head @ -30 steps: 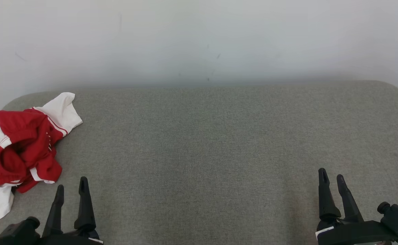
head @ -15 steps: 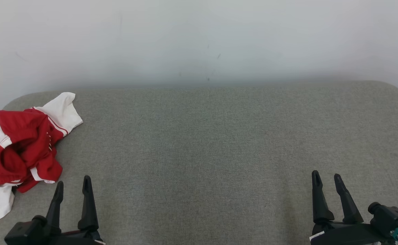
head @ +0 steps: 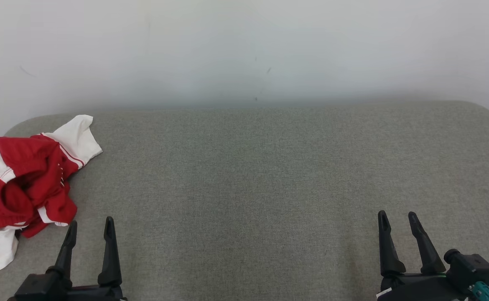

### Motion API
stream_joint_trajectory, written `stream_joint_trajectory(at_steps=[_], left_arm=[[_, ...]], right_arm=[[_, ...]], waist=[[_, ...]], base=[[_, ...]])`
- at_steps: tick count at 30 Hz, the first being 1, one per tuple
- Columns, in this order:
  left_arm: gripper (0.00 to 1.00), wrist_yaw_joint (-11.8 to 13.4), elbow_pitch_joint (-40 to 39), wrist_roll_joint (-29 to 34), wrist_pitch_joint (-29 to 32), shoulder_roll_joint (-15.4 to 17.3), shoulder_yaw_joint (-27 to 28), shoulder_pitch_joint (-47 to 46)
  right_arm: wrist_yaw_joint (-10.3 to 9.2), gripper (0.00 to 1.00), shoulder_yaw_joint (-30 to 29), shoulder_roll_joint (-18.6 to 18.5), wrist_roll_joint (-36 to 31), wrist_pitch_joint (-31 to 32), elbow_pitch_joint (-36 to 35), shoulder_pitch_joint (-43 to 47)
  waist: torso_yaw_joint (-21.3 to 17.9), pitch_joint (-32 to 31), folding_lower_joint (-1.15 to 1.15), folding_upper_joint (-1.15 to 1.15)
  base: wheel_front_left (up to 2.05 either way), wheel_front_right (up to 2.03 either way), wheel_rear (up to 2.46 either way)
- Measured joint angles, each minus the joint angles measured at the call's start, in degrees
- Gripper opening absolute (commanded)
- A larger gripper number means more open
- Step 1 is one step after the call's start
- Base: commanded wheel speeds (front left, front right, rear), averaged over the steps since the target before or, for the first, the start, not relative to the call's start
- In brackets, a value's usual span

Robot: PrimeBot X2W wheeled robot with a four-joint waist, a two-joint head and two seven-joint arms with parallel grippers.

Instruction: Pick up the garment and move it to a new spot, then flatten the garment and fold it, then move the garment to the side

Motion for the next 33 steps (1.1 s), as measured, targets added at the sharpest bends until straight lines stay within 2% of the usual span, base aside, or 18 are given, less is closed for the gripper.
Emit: stream_joint_trajectory(at_steps=[23,33], left_arm=[[1.00,-0.15,0.29,7.27,-2.43,1.97,-0.51,0.47],[1.00,-0.51,0.69,5.24,-2.96,1.99,-0.37,0.47]], right_arm=[[0.00,1.00,0.00,-0.07,-7.79,-2.32,-0.64,0.14],[0.00,1.00,0.00,-0.08,-8.58,-2.85,-0.65,0.40]], waist=[[0.12,0.08,0.00,0.00],[0.06,-0.05,0.00,0.00]], base=[[0.00,0.00,0.00],[0.00,0.00,0.00]])
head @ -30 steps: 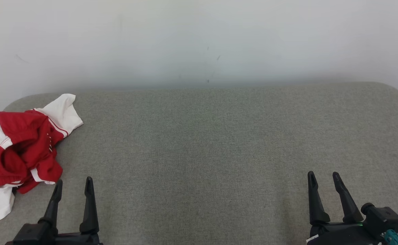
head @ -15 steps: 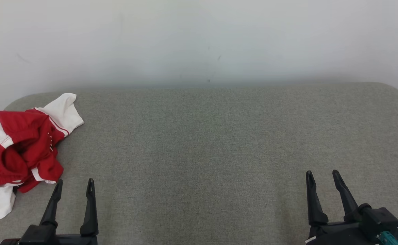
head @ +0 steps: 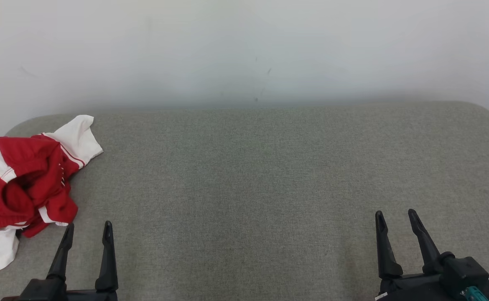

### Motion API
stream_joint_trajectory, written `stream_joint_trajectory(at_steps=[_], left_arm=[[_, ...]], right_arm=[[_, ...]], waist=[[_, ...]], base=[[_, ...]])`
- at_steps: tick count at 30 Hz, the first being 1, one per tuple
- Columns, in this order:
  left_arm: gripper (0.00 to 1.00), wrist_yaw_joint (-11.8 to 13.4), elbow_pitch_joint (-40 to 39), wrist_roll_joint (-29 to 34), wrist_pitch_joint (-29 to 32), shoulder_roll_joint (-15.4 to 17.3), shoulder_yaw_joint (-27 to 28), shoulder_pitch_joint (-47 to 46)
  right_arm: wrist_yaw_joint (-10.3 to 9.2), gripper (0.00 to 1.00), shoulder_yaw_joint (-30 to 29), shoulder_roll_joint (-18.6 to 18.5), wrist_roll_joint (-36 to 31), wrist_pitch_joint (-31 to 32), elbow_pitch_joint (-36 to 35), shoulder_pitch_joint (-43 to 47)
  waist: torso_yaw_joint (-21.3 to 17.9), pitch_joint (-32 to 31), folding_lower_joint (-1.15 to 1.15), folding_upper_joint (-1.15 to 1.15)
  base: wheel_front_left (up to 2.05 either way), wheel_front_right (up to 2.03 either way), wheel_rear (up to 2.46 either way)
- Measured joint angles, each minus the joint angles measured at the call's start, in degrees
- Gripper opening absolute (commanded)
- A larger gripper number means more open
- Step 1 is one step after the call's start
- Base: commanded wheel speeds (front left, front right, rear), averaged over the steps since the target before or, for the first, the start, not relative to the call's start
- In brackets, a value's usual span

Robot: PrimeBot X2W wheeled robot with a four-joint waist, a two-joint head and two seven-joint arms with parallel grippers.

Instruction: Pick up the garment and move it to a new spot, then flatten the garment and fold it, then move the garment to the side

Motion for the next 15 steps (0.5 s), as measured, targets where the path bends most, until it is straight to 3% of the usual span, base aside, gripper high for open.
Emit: stream_joint_trajectory(at_steps=[15], left_arm=[[1.00,-0.01,1.65,-2.53,0.00,0.44,-0.46,0.32]], right_arm=[[0.00,1.00,0.05,-0.01,1.76,0.00,0.37,0.06]], waist=[[0.15,-0.31,0.00,0.00]], base=[[0.00,0.00,0.00]])
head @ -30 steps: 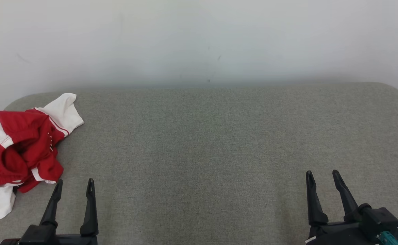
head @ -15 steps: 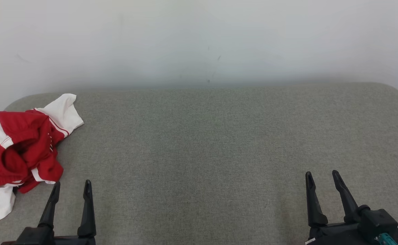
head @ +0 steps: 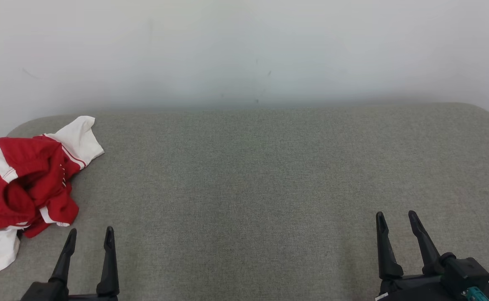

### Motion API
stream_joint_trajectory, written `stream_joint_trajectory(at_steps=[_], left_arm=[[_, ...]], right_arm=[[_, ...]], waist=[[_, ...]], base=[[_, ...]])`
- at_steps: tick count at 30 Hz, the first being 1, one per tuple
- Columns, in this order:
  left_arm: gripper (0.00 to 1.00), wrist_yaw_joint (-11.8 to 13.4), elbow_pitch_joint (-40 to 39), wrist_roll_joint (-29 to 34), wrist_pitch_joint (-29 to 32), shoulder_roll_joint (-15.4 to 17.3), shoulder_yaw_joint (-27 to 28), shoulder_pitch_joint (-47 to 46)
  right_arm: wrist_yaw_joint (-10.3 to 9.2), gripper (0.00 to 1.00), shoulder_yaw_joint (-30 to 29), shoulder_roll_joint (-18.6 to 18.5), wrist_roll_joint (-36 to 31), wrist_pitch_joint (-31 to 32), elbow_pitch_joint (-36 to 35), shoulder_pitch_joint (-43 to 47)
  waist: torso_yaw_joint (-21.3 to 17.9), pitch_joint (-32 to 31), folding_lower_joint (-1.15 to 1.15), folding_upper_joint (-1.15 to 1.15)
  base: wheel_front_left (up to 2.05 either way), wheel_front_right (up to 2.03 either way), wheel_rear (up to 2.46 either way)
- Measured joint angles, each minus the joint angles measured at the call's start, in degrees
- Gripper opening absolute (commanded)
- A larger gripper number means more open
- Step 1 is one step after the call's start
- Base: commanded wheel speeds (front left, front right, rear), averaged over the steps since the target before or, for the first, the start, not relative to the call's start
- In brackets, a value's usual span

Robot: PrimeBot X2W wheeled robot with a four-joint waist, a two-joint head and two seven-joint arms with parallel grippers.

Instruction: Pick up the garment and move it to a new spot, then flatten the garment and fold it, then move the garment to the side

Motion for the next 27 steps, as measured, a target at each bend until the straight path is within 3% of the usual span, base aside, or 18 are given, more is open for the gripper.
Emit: stream_joint_trajectory(at_steps=[9,27], left_arm=[[1.00,0.13,1.24,0.07,0.00,0.18,-0.11,0.05],[1.00,3.00,-2.32,-0.19,4.94,0.34,-0.66,0.79]], right_arm=[[0.00,1.00,0.12,0.00,0.00,0.00,0.47,-0.01],[0.00,1.00,0.60,0.00,-0.69,0.00,1.56,-0.02]], waist=[[0.10,-0.24,0.00,0.00],[0.50,-0.82,0.00,0.00]], base=[[0.00,0.00,0.00],[0.00,0.00,0.00]])
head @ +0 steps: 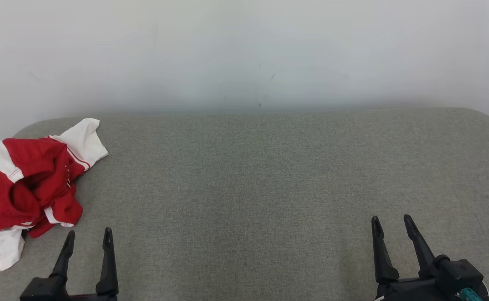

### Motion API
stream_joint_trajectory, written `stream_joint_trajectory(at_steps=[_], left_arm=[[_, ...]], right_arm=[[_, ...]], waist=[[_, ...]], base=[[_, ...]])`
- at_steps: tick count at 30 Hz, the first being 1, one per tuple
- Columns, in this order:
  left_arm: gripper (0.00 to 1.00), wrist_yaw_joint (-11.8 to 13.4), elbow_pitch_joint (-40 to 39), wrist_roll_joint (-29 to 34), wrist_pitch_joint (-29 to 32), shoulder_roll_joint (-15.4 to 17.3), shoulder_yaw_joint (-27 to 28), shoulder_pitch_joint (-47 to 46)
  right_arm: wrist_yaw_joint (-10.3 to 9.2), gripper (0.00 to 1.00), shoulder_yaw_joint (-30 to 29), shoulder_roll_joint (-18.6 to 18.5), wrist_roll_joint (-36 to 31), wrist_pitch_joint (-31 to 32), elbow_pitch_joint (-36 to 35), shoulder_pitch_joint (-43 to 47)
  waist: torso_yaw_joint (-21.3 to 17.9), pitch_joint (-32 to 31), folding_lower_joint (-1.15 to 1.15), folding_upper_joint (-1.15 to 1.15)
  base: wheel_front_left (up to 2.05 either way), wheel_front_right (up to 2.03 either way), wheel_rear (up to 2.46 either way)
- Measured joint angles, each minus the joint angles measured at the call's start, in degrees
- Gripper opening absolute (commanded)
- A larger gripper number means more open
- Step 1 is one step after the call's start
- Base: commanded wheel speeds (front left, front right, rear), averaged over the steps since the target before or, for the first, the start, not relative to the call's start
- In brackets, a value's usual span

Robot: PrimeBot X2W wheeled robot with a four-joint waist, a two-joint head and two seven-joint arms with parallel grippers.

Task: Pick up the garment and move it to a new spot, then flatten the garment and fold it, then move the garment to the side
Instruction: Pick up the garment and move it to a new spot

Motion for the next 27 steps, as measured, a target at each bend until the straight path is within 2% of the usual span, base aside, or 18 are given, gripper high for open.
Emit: stream_joint_trajectory(at_steps=[16,27], left_arm=[[1.00,0.59,0.54,-1.27,0.60,0.58,-0.30,0.46],[1.00,1.92,0.74,-1.42,1.91,1.21,-0.18,0.29]], right_arm=[[0.00,1.00,0.02,-0.01,-0.15,0.67,-0.08,0.02],[0.00,1.00,-0.89,-0.03,0.18,2.47,-0.88,0.47]], waist=[[0.60,-0.25,0.00,0.00],[4.92,-0.04,0.00,0.00]], base=[[0.00,0.00,0.00],[0.00,0.00,0.00]])
